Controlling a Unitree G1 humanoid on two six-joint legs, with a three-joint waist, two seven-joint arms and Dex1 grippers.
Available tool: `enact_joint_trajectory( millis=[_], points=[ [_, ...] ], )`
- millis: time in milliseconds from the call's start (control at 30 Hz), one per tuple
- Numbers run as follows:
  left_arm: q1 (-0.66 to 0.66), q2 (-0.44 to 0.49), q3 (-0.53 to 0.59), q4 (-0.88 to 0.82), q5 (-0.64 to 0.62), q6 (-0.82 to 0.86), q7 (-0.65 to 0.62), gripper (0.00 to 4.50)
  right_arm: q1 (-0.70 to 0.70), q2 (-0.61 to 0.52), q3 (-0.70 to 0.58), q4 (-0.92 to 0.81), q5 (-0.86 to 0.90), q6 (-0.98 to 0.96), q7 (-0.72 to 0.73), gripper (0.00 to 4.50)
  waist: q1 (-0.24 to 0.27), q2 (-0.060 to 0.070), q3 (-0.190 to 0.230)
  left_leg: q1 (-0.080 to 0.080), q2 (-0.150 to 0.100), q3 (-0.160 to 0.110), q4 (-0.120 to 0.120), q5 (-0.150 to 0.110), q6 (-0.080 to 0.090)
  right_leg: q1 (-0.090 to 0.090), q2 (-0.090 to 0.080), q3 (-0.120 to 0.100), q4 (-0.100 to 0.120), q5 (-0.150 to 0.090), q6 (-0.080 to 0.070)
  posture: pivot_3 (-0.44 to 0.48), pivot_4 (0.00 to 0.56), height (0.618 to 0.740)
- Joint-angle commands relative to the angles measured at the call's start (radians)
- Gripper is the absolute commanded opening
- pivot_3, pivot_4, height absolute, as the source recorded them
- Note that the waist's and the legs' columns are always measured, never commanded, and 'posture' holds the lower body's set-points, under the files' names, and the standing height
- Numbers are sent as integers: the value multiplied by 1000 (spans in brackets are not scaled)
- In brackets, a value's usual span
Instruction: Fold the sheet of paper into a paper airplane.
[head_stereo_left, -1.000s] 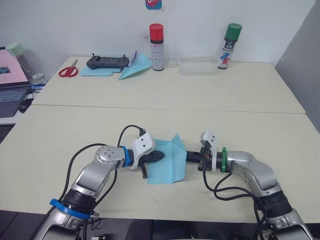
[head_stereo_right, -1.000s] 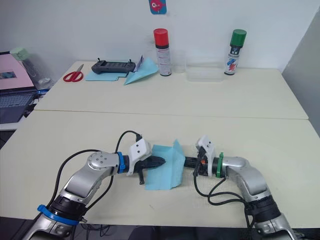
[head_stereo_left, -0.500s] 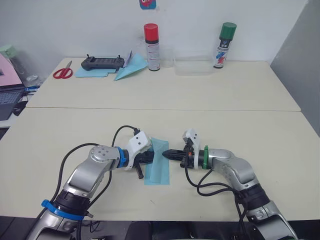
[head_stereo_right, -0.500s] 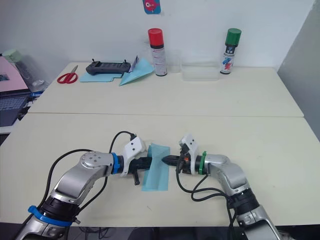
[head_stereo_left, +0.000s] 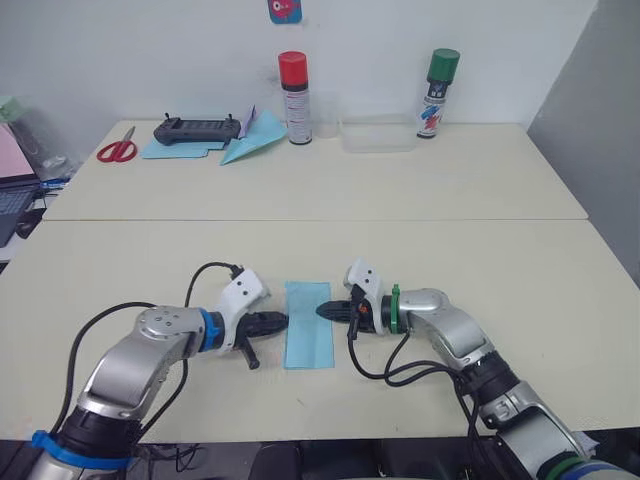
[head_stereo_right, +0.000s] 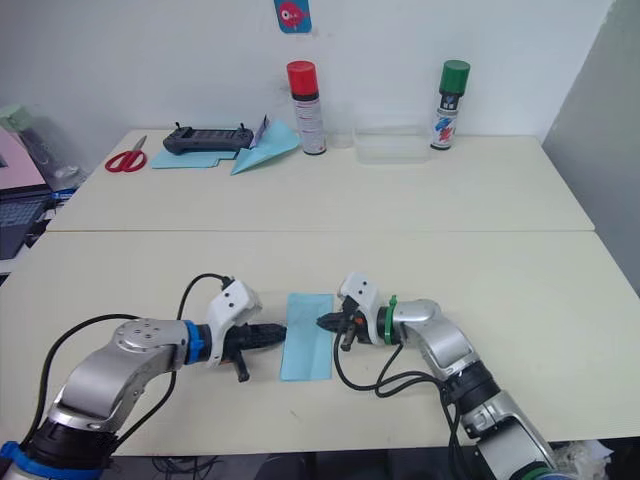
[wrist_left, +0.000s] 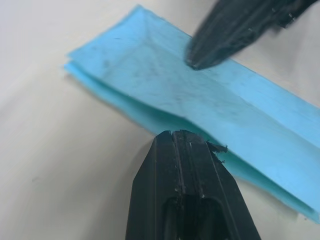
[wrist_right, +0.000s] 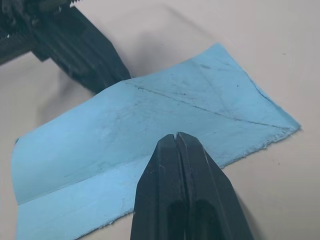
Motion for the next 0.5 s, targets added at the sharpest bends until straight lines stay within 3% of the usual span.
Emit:
enact_joint_trajectory(
  millis=[33,167,500],
  points=[
    [-31,-1,85,-83,-80,20,3,0,0,-11,15,80,-58,5,-21,26,1,0,0,0,1,0,0,0,0,0,1,0,0,0,0,0,150,740],
    [-15,-21,36,-117,-101,33,14,0,-7,-10,10,89,-55,-1,-19,26,1,0,0,1,4,3,0,0,0,0,3,0,0,0,0,0,150,740],
    [29,-29,-189,17,64,-109,31,0,7,-19,-30,63,-41,-5,-46,26,6,0,0,1,7,3,0,0,0,-1,7,2,0,1,-3,0,150,740]
  ],
)
